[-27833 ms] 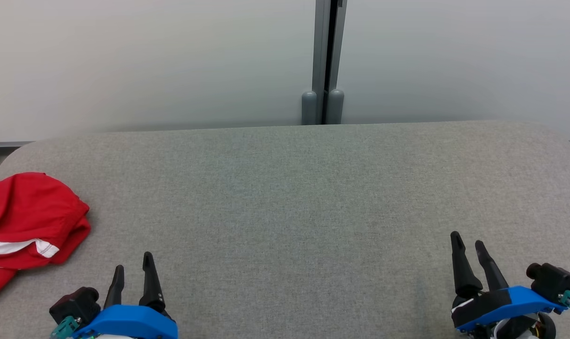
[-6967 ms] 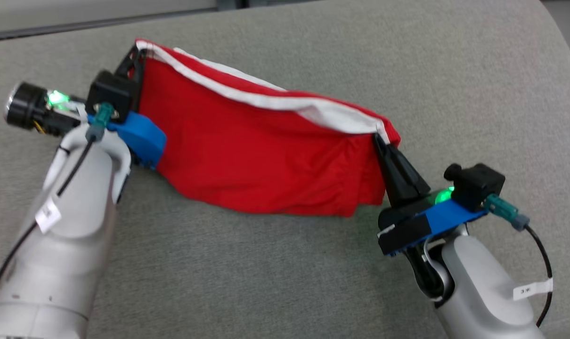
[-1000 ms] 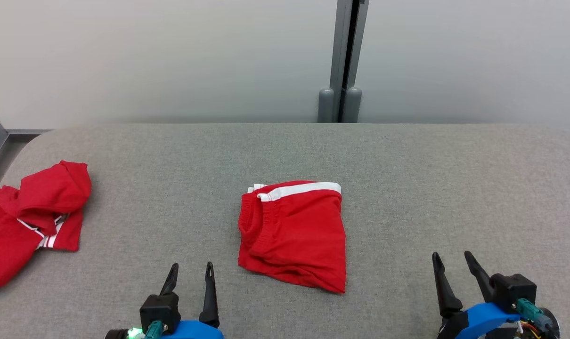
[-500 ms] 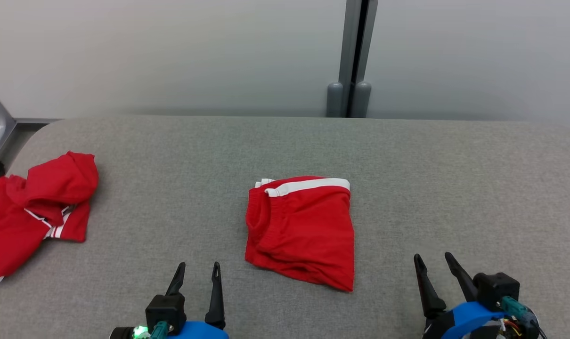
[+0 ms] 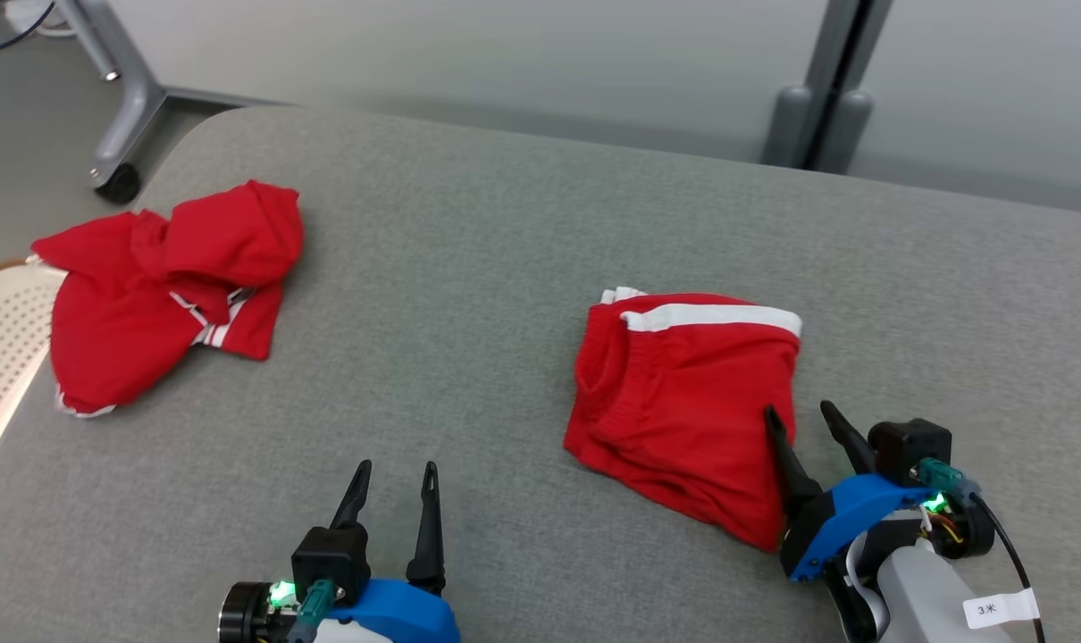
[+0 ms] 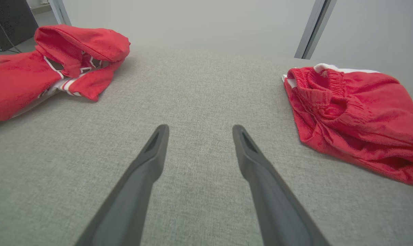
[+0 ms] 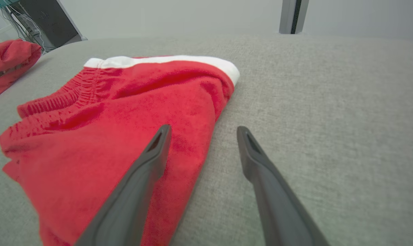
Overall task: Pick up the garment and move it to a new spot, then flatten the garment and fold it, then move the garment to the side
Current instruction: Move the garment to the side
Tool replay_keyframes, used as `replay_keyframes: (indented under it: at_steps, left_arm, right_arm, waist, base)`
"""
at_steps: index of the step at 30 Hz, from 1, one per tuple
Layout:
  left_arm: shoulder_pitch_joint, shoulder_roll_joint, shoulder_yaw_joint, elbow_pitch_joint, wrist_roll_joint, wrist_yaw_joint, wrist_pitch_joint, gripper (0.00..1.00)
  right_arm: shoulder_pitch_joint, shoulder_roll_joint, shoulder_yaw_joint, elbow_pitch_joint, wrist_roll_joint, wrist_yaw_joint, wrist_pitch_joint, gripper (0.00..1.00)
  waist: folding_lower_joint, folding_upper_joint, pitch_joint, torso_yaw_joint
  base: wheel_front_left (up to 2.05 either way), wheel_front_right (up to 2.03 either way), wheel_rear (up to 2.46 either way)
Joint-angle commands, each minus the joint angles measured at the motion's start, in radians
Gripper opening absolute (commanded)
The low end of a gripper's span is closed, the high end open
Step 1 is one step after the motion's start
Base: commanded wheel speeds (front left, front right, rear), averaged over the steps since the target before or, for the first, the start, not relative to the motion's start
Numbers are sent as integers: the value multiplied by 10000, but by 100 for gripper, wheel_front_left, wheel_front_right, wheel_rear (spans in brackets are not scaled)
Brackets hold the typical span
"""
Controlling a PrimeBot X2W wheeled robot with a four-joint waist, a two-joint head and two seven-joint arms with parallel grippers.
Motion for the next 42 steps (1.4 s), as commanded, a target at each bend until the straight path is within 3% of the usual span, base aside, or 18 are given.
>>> replay_keyframes:
  at_steps: [1,5,6,8,13,18,19,20,28,34,38,42]
  left_arm:
    - [-129,-9,-21,-81,-68,23,-25,100]
    - [-143,-10,-101,-213,-144,77,-25,100]
    - [-154,-10,-124,-266,-119,71,-25,100]
    - [-165,-9,-156,-336,-112,95,-25,100]
    - [-205,-9,-209,-416,-128,-6,-25,100]
    - [-269,-12,-399,-397,-156,-138,-25,100]
    - [-364,-14,-563,-394,-220,-191,-25,100]
    - [-364,-14,-563,-394,-220,-191,-25,100]
    - [-956,-9,-1273,-209,-298,-366,-25,100]
    - [-1178,-1,-1420,-33,-393,-390,-25,100]
    - [-1201,-7,-1351,-56,-507,-367,-25,100]
    - [-1321,8,-1425,70,-411,-439,-25,100]
  right_arm:
    - [-151,-45,-66,277,33,1,-2,100]
    - [-341,-46,-148,963,163,1,7,98]
    - [-355,-41,-139,1045,152,1,10,44]
    - [-403,-41,-164,935,208,1,9,0]
    - [-266,-54,-205,320,174,1,-3,0]
    - [-154,-55,-23,-31,381,0,-2,0]
    - [-111,-52,152,-172,505,1,-3,0]
    - [-111,-52,152,-172,505,1,-3,0]
    - [-32,-43,758,-476,897,1,-3,0]
    - [86,-32,1188,-476,1466,1,-3,0]
    - [86,-41,1389,-604,1700,1,-5,0]
    - [57,-35,1376,-624,1562,1,-3,0]
  waist:
    - [-2,-2,263,307]
    - [-2,-2,330,422]
    - [-2,-2,347,403]
    - [-2,-2,371,317]
    - [-2,-2,264,-207]
    - [-2,-2,89,-1169]
    - [-2,-2,20,-1791]
    - [-2,-2,20,-1791]
    - [-2,-2,-37,-4488]
    - [-2,-2,-2,-6102]
    - [-2,-2,156,-6752]
    - [-2,-2,409,-6870]
  base:
    - [0,0,0]
    - [0,0,0]
    - [0,0,0]
    - [0,0,0]
    - [0,0,0]
    - [0,0,0]
    - [0,0,0]
    - [0,0,0]
    - [0,0,0]
    - [0,0,0]
    - [0,0,0]
    - [0,0,0]
